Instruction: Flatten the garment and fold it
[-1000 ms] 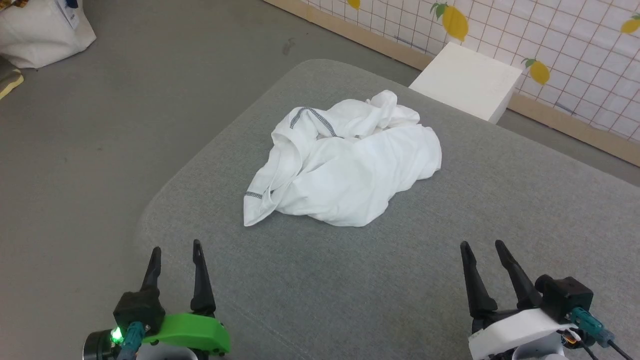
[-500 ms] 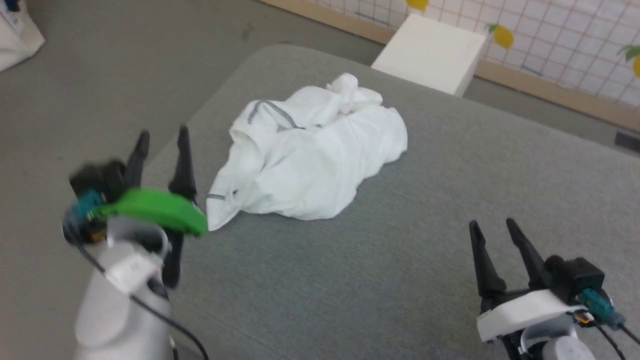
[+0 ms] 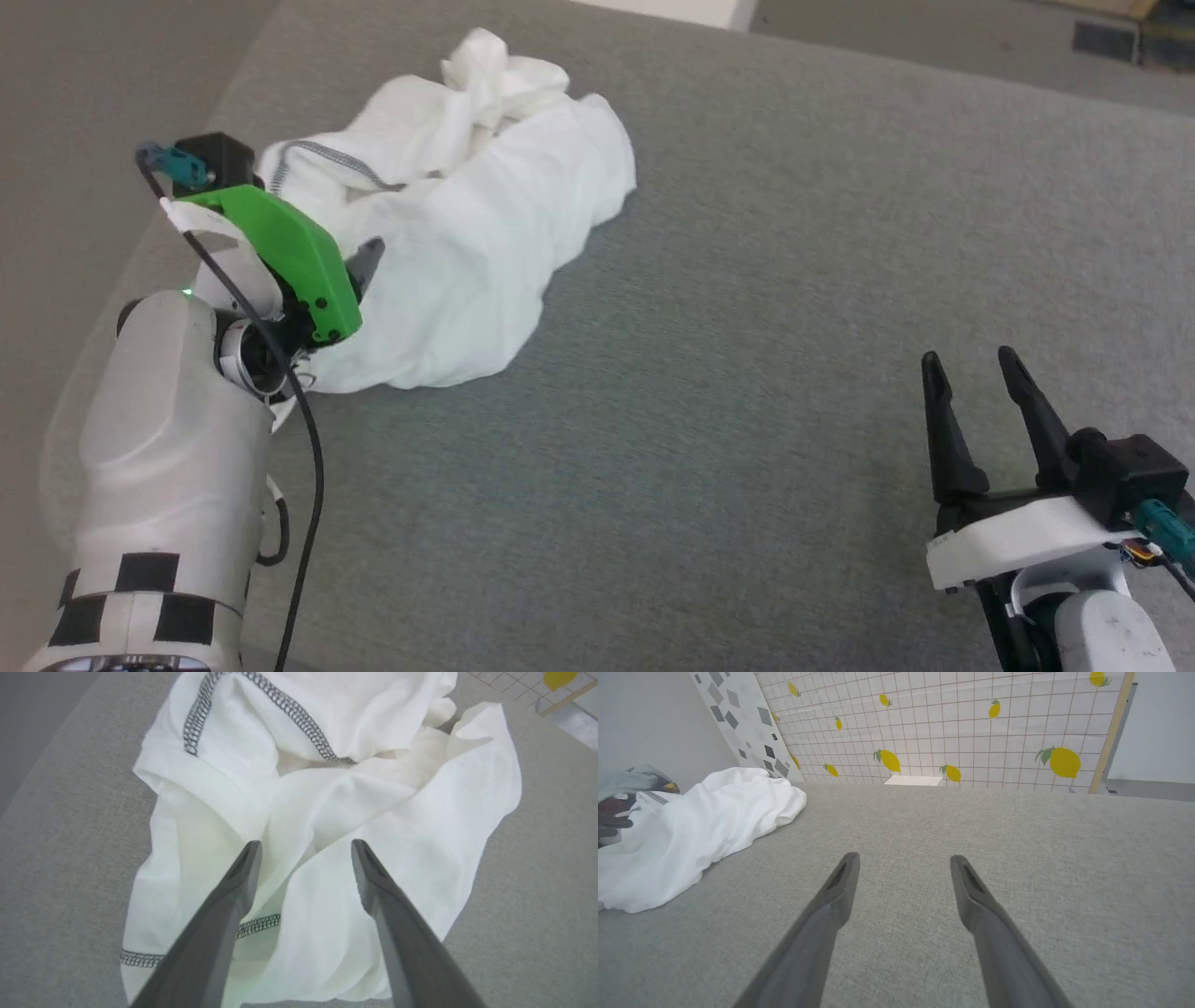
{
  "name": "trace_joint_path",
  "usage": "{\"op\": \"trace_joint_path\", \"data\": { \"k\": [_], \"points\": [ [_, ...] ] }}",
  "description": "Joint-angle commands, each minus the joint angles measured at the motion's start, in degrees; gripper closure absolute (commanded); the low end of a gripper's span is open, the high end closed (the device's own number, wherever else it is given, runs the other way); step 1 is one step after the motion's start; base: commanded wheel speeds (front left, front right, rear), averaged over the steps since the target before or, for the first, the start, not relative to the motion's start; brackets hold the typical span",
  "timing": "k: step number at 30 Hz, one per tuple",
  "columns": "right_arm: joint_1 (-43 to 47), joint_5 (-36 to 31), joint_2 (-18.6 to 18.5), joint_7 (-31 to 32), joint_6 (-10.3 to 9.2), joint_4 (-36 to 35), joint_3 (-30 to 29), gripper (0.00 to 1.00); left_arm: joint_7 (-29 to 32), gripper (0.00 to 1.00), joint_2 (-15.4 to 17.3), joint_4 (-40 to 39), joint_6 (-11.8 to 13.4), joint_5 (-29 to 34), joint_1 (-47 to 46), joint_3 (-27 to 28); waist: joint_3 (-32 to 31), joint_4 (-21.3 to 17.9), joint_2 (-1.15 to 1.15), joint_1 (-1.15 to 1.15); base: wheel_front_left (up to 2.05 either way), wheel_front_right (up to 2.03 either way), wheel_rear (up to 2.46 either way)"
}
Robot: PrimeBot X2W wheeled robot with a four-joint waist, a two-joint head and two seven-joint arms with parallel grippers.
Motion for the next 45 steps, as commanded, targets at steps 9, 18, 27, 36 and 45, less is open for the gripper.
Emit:
{"op": "trace_joint_path", "data": {
  "k": [9,18,27,36,45],
  "points": [
    [-1.25,-0.37,-0.03,0.3,-0.08,-1.15,0.53,0.0,5.5,0.0,-0.55,5.15,2.79,-1.1,0.4,-0.84,7.29,-5.26,0.0,-0.01,0.0,0.0,0.0],
    [-1.55,0.99,-0.03,0.41,-0.08,-0.3,1.47,0.0,-12.56,1.0,-1.14,4.54,5.09,0.19,0.46,1.2,4.75,-2.98,0.0,-0.01,0.0,0.0,0.0],
    [-1.49,4.88,-0.03,-2.42,-0.08,4.48,3.96,0.0,-27.91,1.0,1.21,-0.71,1.13,-0.18,-8.73,2.65,-2.82,-4.02,0.0,-0.01,0.0,0.0,0.0],
    [-1.12,8.9,-0.03,-5.45,-0.08,9.89,5.78,0.0,-25.57,1.0,2.27,-7.89,-0.8,-1.41,-23.13,-2.27,-9.37,-11.37,0.0,-0.01,0.0,0.0,0.0],
    [-0.81,10.65,-0.03,-6.67,-0.08,12.71,5.76,0.0,-22.49,1.0,0.42,-9.67,-0.89,-3.37,-32.26,-5.15,-11.43,-19.65,0.0,-0.01,0.0,0.0,0.0]
  ]
}}
